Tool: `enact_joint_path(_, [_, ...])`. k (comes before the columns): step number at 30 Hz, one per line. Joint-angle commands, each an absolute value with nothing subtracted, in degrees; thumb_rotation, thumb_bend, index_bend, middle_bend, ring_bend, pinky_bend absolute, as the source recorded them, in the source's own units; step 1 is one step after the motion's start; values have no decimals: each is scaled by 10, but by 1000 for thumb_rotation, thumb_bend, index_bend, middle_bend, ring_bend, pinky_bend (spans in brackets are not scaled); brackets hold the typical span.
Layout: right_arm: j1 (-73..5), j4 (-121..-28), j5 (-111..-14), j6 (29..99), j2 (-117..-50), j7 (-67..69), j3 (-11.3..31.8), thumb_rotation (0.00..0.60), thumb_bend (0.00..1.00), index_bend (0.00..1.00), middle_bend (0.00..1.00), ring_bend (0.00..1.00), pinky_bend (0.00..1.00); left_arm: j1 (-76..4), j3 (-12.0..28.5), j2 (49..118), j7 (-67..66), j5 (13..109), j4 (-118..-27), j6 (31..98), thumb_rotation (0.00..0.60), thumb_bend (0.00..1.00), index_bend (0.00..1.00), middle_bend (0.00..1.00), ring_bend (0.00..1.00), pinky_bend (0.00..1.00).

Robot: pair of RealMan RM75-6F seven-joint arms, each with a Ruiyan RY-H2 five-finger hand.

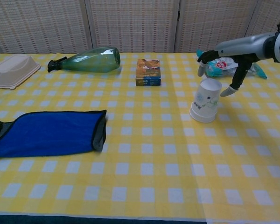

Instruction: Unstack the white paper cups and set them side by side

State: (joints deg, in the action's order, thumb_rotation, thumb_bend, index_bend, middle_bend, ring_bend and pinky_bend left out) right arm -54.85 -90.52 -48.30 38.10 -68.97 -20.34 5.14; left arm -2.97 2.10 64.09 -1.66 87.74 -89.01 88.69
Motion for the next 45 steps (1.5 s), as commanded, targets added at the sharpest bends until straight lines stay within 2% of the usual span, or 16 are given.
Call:
enact_joint_path(1, [-550, -901, -483, 382, -694, -202, 50, 600, 195, 266, 0, 0, 0, -30, 21, 641, -16, 878, -890, 887, 600, 382, 19, 0, 29, 291])
enact_joint_path(6, [-552, -891, -484, 386, -704, -199, 49, 600, 195, 328, 0, 0, 0, -30, 21, 641, -13, 880, -888, 889, 600, 382, 18, 0, 29, 291])
enact_joint_path(24, [-553, -887, -495, 412, -718, -189, 58, 600, 204, 441, 0, 0, 0, -30, 19, 643, -2, 888, -879, 894, 600, 382, 0, 0, 29, 291])
enact_joint_path(33, [-554, -931, -497, 430, -679, -183, 79, 600, 203, 453, 0, 0, 0, -29, 17, 644, -1, 894, -879, 896, 600, 382, 0, 0, 29, 291])
enact_joint_path(45, [-586, -1042, -481, 449, -608, -206, 123, 600, 204, 453, 0, 0, 0, -26, 16, 644, -3, 896, -885, 901, 600, 382, 0, 0, 29, 291])
